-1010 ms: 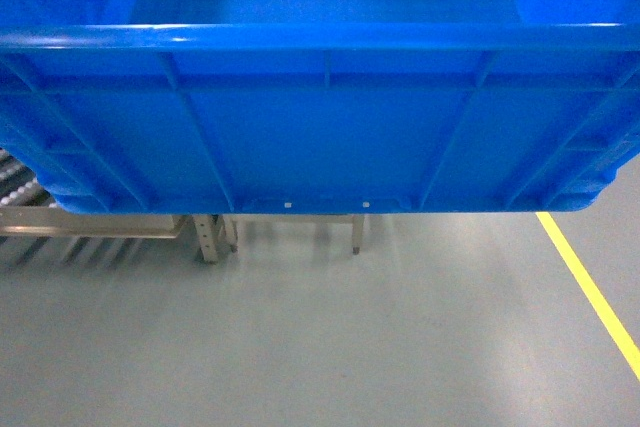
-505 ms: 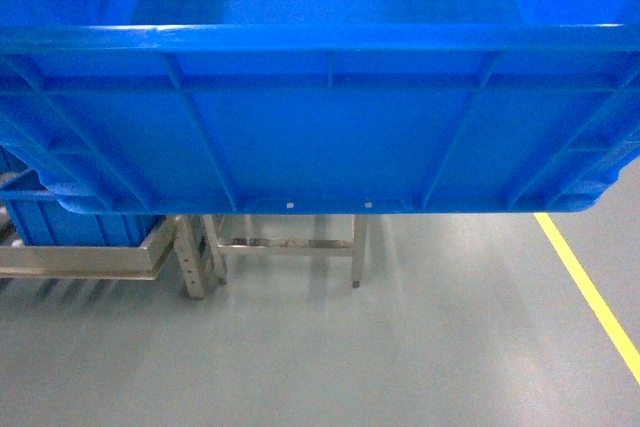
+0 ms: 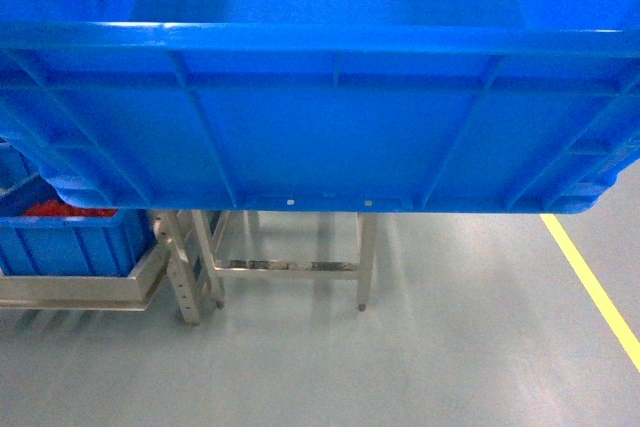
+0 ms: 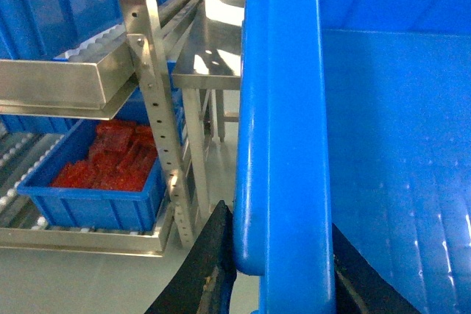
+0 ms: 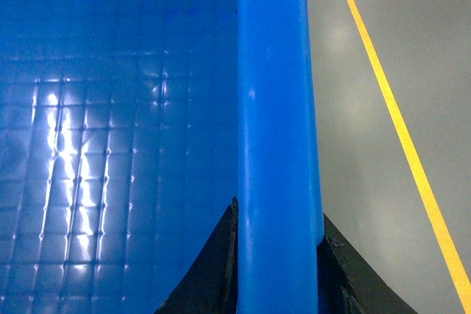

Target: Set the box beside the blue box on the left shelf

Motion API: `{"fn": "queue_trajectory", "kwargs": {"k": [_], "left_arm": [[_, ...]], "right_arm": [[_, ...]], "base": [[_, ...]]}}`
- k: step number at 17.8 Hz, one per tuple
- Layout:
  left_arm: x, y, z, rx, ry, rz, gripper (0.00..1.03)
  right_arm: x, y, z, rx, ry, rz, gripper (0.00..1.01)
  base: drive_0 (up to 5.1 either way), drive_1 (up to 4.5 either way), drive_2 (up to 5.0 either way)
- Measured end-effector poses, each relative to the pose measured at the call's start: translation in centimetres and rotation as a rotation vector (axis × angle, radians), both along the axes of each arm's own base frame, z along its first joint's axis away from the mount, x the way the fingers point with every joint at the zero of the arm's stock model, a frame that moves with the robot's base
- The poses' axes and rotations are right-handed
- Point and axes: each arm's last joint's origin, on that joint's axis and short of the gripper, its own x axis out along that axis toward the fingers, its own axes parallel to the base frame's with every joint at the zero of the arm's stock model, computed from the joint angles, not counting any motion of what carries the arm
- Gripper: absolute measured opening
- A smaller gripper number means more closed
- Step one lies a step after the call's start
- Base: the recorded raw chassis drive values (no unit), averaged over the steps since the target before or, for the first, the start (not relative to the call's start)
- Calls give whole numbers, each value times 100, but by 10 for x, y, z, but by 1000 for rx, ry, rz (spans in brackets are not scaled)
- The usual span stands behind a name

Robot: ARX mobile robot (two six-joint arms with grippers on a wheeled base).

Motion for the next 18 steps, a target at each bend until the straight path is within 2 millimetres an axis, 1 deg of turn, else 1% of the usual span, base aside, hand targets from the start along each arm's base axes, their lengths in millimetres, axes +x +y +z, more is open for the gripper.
{"fn": "queue_trajectory", "kwargs": {"k": [4, 18], "left_arm": [[0, 1, -1, -2, 10, 2, 20], [0, 1, -1, -1, 9, 3, 20]], "right_arm": [[-1, 0, 1, -2, -6, 1, 20], [-1, 0, 1, -2, -3, 2, 20]], "base": [[-459, 147, 359], [-476, 91, 371]]}}
